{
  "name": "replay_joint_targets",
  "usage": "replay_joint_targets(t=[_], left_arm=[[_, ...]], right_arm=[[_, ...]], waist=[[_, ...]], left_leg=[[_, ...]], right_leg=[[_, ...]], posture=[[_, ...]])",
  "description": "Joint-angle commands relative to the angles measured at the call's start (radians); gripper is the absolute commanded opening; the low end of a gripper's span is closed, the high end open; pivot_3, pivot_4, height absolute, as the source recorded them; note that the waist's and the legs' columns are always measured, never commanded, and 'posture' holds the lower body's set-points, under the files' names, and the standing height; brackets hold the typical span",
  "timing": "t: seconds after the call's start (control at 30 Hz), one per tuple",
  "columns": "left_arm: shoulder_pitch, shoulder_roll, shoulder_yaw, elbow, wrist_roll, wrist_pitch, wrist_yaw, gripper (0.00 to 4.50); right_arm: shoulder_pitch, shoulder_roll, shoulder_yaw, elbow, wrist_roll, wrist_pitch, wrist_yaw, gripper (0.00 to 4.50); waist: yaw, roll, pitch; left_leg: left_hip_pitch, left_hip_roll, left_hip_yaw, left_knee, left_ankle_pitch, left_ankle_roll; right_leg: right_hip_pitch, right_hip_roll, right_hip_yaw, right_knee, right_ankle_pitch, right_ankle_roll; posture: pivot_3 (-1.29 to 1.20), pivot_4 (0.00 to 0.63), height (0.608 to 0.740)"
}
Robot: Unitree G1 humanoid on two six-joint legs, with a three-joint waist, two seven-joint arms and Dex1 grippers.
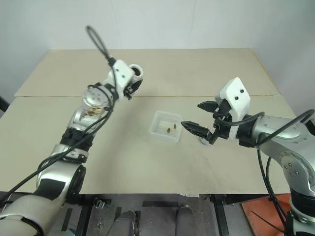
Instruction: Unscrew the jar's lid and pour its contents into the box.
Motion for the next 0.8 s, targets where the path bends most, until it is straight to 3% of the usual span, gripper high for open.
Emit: replay_joint_targets(t=[0.03,0.13,0.47,0.77,0.8], left_arm=[[0.065,0.004,0.089,-0.12,-0.145,0.173,-0.073,1.97],[0.143,-0.006,0.156,-0.189,-0.26,0.242,-0.123,1.97],[0.355,-0.047,0.146,-0.283,-0.26,0.055,-0.093,1.97],[0.417,-0.028,0.128,-0.286,-0.254,0.008,-0.115,1.97],[0.425,-0.018,0.13,-0.295,-0.261,0.013,-0.123,2.32]], right_arm=[[-0.008,-0.004,-0.014,-0.02,-0.002,-0.029,0.009,4.48],[-0.011,-0.004,-0.006,-0.014,-0.006,-0.028,0.01,4.48],[-0.013,0.011,0.019,-0.026,0.002,-0.016,0.01,4.48],[-0.015,0.014,0.048,-0.029,0.0,-0.015,0.012,4.48],[-0.011,0.013,0.05,-0.03,-0.003,-0.018,0.014,4.5]], waist=[[-0.007,0.0,0.0],[-0.016,0.0,0.0],[-0.012,0.0,0.0],[-0.01,0.0,0.0],[-0.011,0.0,0.0]], left_leg=[[0.0,0.0,0.0,0.0,0.0,0.0],[0.001,0.0,0.0,0.0,0.0,0.0],[0.002,0.0,0.0,0.0,0.0,0.0],[0.002,0.0,0.0,0.0,0.0,0.0],[0.002,0.0,0.0,0.0,0.0,0.0]], right_leg=[[0.0,0.0,0.0,0.001,0.0,0.0],[0.0,0.0,0.0,0.001,0.0,0.0],[0.001,0.0,0.0,-0.001,0.0,0.0],[0.001,0.0,0.0,-0.001,0.0,0.0],[0.001,0.0,0.0,-0.001,0.0,0.0]], posture=[[0.0,0.15,0.74],[0.0,0.15,0.74],[0.0,0.15,0.74],[0.0,0.15,0.74],[0.0,0.15,0.74]])
